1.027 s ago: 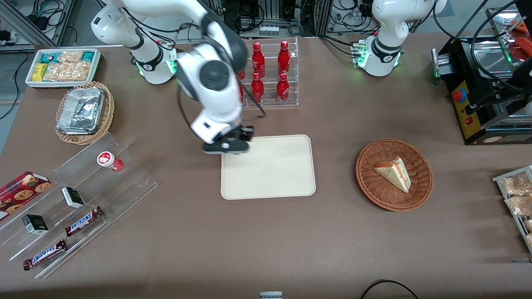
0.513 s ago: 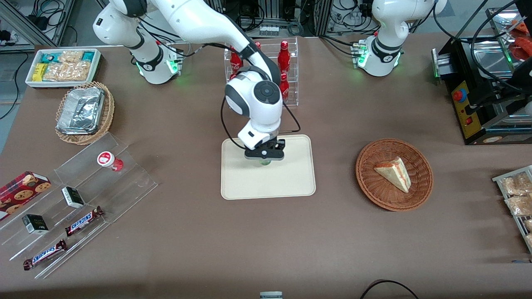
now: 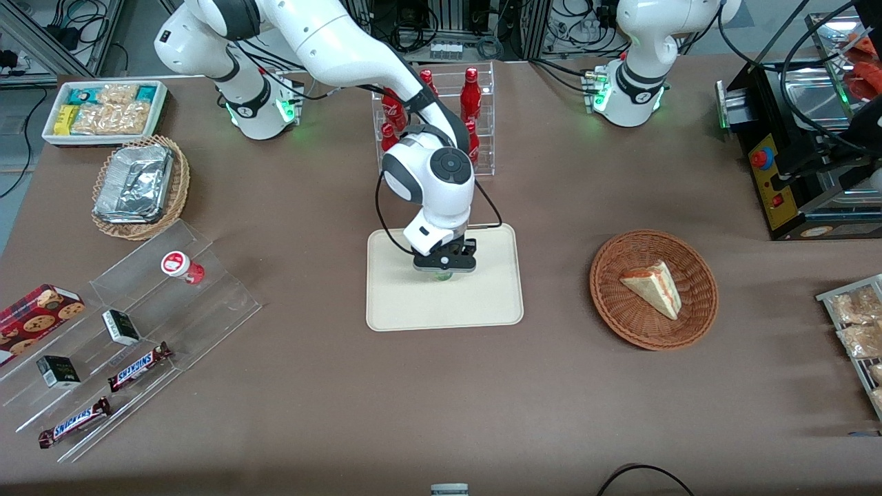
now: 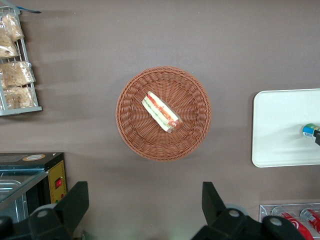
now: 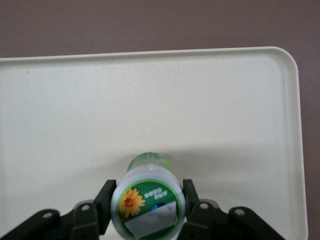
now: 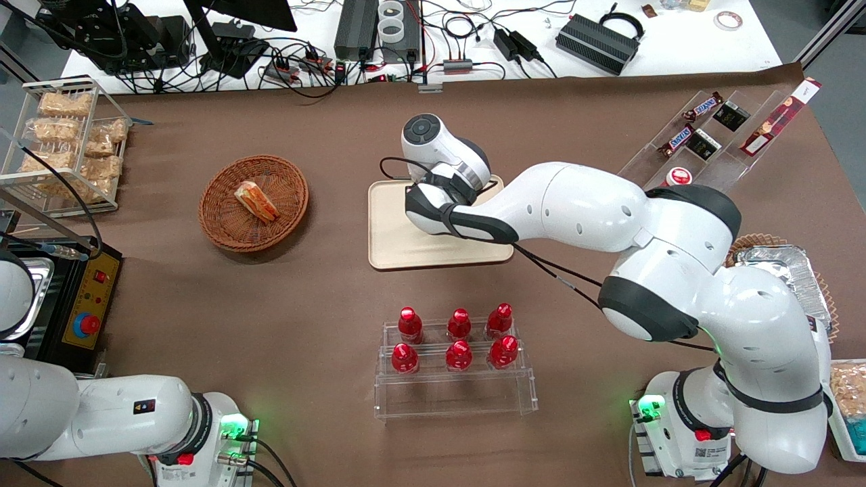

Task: Place green gum on tray
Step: 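Lower the gum bottle onto the tray and open the right gripper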

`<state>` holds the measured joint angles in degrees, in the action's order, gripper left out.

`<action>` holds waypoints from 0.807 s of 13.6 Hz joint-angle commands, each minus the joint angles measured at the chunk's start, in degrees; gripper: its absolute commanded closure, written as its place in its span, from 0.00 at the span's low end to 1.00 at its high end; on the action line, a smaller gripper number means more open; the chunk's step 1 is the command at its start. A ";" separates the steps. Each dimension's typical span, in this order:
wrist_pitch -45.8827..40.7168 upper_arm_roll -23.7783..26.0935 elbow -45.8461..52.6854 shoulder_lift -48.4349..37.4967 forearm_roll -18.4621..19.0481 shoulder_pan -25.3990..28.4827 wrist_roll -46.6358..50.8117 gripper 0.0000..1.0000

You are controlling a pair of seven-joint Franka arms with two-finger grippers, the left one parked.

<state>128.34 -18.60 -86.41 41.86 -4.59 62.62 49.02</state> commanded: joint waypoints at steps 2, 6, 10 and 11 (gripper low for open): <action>1.64 0.23 2.30 1.91 -4.72 -0.30 -0.59 1.00; 1.56 0.14 2.21 2.09 -5.52 -0.65 -0.68 0.47; 1.65 0.14 1.95 2.53 -5.17 -0.65 -1.03 0.47; 1.65 0.14 1.86 2.62 -5.08 -0.65 -1.03 0.41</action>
<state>129.85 -18.32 -86.40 43.10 -8.34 62.25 48.95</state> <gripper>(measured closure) 0.410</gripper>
